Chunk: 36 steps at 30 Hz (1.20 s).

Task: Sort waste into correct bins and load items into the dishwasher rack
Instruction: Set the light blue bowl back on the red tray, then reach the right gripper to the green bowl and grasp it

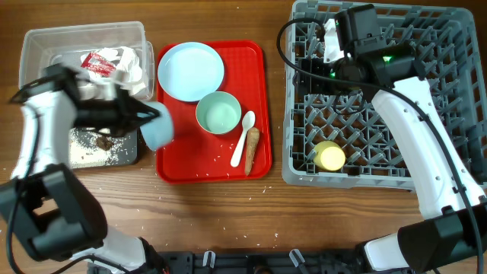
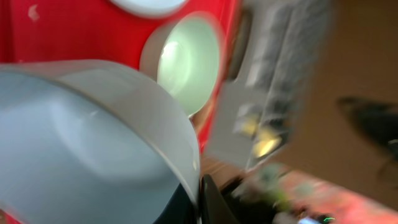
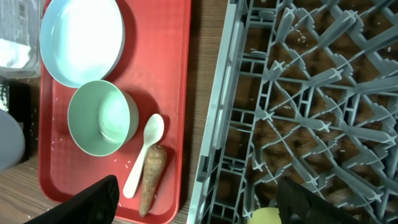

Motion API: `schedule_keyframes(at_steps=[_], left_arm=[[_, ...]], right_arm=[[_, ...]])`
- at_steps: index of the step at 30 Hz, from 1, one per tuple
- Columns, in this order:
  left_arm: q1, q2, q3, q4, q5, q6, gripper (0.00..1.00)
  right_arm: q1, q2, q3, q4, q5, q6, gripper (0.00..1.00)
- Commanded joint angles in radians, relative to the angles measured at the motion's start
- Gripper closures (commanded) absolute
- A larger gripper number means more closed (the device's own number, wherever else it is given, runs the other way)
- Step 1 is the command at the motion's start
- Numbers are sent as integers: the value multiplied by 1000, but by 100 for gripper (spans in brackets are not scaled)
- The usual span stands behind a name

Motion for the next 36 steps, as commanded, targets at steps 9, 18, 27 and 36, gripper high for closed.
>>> schedule_keyframes(at_steps=[9,18,27,36], left_arm=[[-628,-6,-139,215,-702,-327,91],[-686,-7,-115,276,-694,-380,37],[-560,-90,79,176,-696,-336,29],[-459,-90,81,328,-716,-266,23]], right_arm=[[0,20,15,-2,20,-19,18],[0,20,15,3,8,-17,15],[0,20,15,90,-130,19,0],[11,22,15,182,-220,63,0]])
